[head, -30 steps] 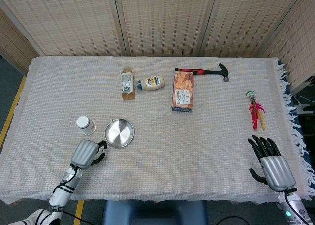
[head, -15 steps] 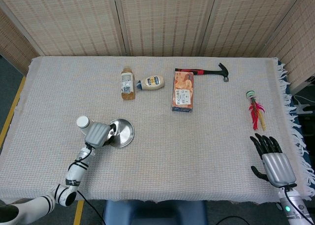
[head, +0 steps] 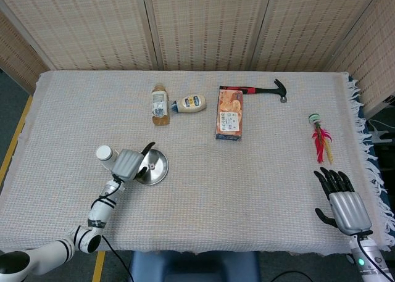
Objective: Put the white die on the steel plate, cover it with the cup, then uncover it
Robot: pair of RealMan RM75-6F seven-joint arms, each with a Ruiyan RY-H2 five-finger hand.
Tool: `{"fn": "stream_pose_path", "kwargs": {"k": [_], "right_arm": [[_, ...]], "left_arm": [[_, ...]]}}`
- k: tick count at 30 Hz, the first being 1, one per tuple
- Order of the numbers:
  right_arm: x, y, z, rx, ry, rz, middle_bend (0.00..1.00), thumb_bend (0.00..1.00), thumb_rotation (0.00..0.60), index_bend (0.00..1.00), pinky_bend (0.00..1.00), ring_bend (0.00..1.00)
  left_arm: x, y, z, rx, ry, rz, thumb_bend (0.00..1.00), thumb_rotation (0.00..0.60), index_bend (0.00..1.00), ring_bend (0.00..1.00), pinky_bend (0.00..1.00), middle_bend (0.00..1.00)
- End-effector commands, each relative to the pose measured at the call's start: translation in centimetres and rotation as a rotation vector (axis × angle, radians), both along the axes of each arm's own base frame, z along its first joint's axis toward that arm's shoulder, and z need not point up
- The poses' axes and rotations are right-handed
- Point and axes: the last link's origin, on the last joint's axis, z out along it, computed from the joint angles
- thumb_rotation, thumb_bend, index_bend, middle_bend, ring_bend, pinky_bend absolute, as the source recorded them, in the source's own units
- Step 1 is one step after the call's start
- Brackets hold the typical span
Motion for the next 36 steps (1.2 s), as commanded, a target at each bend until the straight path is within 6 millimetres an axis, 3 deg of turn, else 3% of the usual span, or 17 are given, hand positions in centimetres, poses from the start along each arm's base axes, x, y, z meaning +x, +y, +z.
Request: {"fn": "stream_pose_path", "kwargs": {"k": [1,4,8,9,14,18,22,31,36], "right_arm": [[0.0,0.0,0.0,0.0,-0.001,0.002,0.0,0.17,0.6,0.0,0.0,0.0],[0.0,0.0,0.1,0.002,-0.003,0.003,0.0,0.17,0.6,0.0,0.0,0.0],[0.3,0.3,0.0,0.013,-0.007,0.014,0.0,0.17,0.6,0.0,0.0,0.0],[0.4,0.4,0.0,0.012,-0.007,0.018,0.0,0.17,0.6,0.0,0.0,0.0],[0.8,1.0,0.2,0.003,-0.012,0.039,0.0,0.17,0.6,0.0,0.0,0.0],[1.1,1.4,0.3,-0.004,-0.017,0.049,0.0,0.17,0.6,0.0,0.0,0.0],[1.1,1.5,0.4,-0.009,-0.018,0.05,0.0,0.17,0.6,0.0,0.0,0.0],[0.9,1.2,0.2,-0.001,-0.014,0.042,0.0,0.17,0.6,0.0,0.0,0.0],[0.8,1.1,0.2,0.0,-0.012,0.036,0.0,0.17,0.6,0.0,0.0,0.0]], "left_arm": [[-0.3,-1.4,1.9,0.016,-0.023,-0.022,0.35,0.6,0.05,0.93,1.0,0.96],[0.0,-3.1,4.7,0.053,-0.077,-0.047,0.35,0.6,0.05,0.86,1.0,0.78],[-0.4,-4.4,8.7,0.118,-0.082,-0.026,0.35,0.6,0.07,0.78,1.0,0.28],[-0.6,-4.4,9.3,0.131,-0.071,-0.013,0.35,0.6,0.07,0.77,1.0,0.21],[-2.6,-3.7,10.9,0.161,-0.002,0.066,0.35,0.6,0.04,0.71,0.99,0.06],[-4.8,-2.2,10.9,0.149,0.095,0.148,0.35,0.6,0.02,0.71,0.98,0.02],[-5.9,-1.5,10.4,0.114,0.105,0.202,0.35,0.6,0.03,0.71,0.98,0.03],[-6.3,-1.1,9.5,0.125,0.136,0.19,0.34,0.6,0.19,0.7,0.98,0.19],[-6.1,-1.1,8.7,0.123,0.145,0.16,0.34,0.6,0.24,0.48,0.84,0.27]]}}
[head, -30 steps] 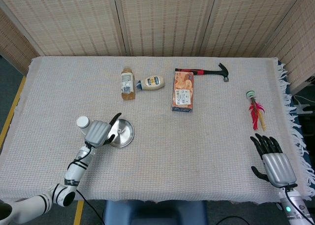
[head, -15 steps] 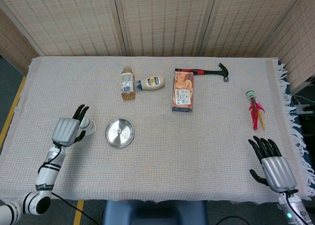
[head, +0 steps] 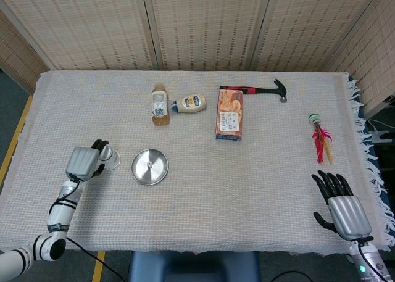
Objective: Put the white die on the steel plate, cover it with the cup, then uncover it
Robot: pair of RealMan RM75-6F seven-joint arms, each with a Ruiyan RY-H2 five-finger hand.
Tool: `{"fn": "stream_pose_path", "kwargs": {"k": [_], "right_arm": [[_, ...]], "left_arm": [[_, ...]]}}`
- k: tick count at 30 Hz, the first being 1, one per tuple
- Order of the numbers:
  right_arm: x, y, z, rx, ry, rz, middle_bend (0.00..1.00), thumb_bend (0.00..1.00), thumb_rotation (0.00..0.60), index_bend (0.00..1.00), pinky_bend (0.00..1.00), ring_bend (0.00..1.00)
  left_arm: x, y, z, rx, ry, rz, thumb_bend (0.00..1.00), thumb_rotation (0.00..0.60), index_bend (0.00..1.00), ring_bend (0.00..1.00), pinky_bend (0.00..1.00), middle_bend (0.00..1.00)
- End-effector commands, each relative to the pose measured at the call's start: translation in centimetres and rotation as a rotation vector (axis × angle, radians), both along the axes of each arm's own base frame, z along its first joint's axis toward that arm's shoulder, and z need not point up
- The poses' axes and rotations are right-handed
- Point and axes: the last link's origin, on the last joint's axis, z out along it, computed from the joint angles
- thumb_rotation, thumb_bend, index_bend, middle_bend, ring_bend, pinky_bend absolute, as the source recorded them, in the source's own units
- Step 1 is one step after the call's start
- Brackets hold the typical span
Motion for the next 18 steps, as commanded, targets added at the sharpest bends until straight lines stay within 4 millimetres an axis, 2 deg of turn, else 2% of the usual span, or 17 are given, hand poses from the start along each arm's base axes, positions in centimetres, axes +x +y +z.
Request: {"fn": "stream_pose_path", "kwargs": {"k": [1,4,8,11,14,18], "right_arm": [[-0.02,-0.05,0.03,-0.001,0.0,-0.002,0.0,0.17,0.6,0.0,0.0,0.0],[-0.05,-0.07,0.06,-0.002,0.0,-0.004,0.0,0.17,0.6,0.0,0.0,0.0],[-0.13,-0.14,0.13,-0.005,0.002,-0.007,0.0,0.17,0.6,0.0,0.0,0.0],[-0.17,-0.21,0.08,-0.004,0.003,-0.009,0.0,0.17,0.6,0.0,0.0,0.0],[-0.19,-0.27,-0.04,0.0,0.005,-0.011,0.0,0.17,0.6,0.0,0.0,0.0],[-0.21,-0.28,-0.1,0.001,0.006,-0.012,0.0,0.17,0.6,0.0,0.0,0.0]], "left_arm": [[0.17,0.09,-0.4,-0.002,0.003,-0.013,0.34,0.6,0.24,0.47,0.84,0.27],[0.06,0.34,-0.61,-0.004,0.016,-0.008,0.34,0.6,0.25,0.5,0.86,0.26],[-0.15,0.56,-0.62,0.005,0.028,-0.006,0.34,0.6,0.31,0.53,0.87,0.27],[-0.25,0.63,-0.53,0.013,0.024,-0.01,0.34,0.6,0.36,0.54,0.87,0.33],[-0.31,0.7,-0.43,0.017,0.021,-0.017,0.35,0.6,0.42,0.56,0.87,0.43],[-0.38,0.74,-0.3,0.024,0.022,-0.03,0.35,0.6,0.45,0.58,0.87,0.48]]}}
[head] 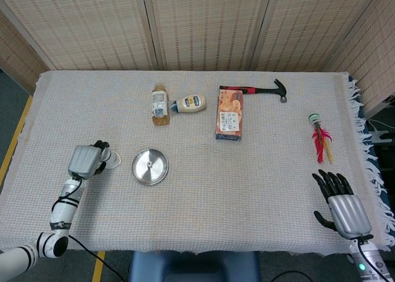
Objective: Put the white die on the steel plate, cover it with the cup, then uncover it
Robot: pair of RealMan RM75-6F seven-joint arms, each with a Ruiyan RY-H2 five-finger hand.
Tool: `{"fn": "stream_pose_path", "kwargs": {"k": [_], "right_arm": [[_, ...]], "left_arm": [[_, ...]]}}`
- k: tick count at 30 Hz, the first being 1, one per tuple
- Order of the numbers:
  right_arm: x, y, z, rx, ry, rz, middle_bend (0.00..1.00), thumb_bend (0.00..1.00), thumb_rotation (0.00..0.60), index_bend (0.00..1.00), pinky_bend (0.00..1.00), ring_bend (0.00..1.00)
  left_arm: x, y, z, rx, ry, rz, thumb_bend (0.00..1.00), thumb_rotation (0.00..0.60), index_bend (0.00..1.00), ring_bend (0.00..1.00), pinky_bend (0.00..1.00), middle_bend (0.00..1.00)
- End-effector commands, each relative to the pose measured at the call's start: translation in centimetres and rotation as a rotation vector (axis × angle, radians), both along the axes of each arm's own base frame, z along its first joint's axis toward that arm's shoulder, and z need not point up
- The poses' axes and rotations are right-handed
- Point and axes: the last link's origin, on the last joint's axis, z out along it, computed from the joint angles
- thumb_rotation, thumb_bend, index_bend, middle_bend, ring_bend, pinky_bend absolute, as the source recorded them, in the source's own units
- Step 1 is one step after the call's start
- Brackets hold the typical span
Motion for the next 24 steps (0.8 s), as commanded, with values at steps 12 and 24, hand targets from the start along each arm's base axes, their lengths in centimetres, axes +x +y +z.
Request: {"fn": "stream_pose_path", "kwargs": {"k": [12,24], "right_arm": [[0.1,0.0,-0.3,0.017,-0.002,0.004,0.0,0.17,0.6,0.0,0.0,0.0],[0.2,0.3,-0.1,0.023,-0.014,0.015,0.0,0.17,0.6,0.0,0.0,0.0]], "left_arm": [[3.3,-0.8,0.3,-0.053,-0.143,-0.083,0.36,0.6,0.47,0.6,0.88,0.54],[10.0,-0.9,-2.6,-0.148,-0.214,-0.2,0.36,0.6,0.49,0.65,0.9,0.57]]}}
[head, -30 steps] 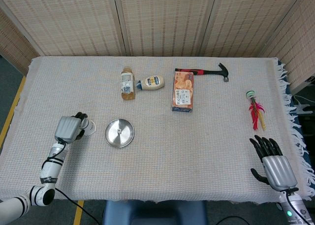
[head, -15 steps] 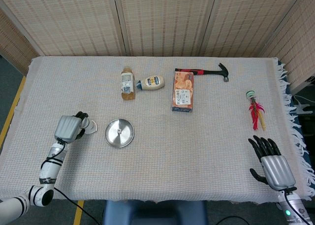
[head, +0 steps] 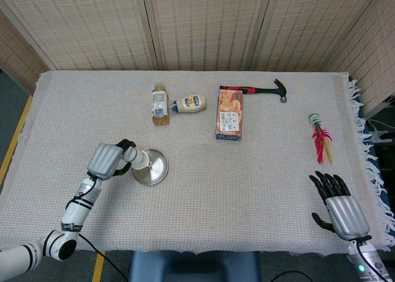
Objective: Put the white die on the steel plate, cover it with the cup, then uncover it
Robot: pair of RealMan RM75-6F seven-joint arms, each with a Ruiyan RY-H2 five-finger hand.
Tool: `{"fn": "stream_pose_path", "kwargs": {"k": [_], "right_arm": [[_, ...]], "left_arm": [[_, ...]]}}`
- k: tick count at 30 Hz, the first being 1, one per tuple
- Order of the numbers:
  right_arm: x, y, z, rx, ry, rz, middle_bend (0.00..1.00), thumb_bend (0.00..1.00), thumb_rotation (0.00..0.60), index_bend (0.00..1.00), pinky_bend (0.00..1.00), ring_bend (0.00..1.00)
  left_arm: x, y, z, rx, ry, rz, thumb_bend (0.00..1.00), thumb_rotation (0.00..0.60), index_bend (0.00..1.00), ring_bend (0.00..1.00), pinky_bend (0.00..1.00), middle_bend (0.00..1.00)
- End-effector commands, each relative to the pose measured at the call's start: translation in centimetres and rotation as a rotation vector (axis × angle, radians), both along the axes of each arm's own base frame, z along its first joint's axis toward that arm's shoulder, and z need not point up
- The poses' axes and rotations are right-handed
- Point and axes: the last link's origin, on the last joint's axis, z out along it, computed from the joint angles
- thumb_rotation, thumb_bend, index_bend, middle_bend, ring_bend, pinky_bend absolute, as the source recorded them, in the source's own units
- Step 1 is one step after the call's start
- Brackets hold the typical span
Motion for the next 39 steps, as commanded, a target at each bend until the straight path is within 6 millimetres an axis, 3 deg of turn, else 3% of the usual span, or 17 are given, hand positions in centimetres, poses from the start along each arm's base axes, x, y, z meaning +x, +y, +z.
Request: {"fn": "stream_pose_path", "kwargs": {"k": [1,6,12,32,39], "right_arm": [[0.0,0.0,0.0,0.001,-0.001,0.001,0.0,0.17,0.6,0.0,0.0,0.0],[0.0,0.0,0.1,0.004,-0.005,-0.001,0.0,0.17,0.6,0.0,0.0,0.0],[0.0,0.0,0.3,0.001,-0.008,0.0,0.0,0.17,0.6,0.0,0.0,0.0],[-0.1,0.0,0.2,0.007,-0.005,-0.001,0.0,0.17,0.6,0.0,0.0,0.0],[0.0,0.1,0.1,0.006,-0.006,0.002,0.0,0.17,0.6,0.0,0.0,0.0]], "left_arm": [[2.2,0.0,-1.9,-0.04,0.016,-0.037,0.36,0.6,0.49,0.66,0.9,0.58],[3.4,-0.1,-3.7,-0.057,0.053,-0.062,0.36,0.6,0.49,0.69,0.9,0.58],[3.3,0.0,-4.7,-0.012,0.155,-0.094,0.36,0.6,0.5,0.69,0.9,0.59],[0.5,-0.5,-3.4,0.06,0.287,-0.084,0.37,0.6,0.55,0.73,0.93,0.69],[1.0,-1.6,-3.6,-0.064,0.216,-0.073,0.38,0.6,0.56,0.74,0.93,0.71]]}}
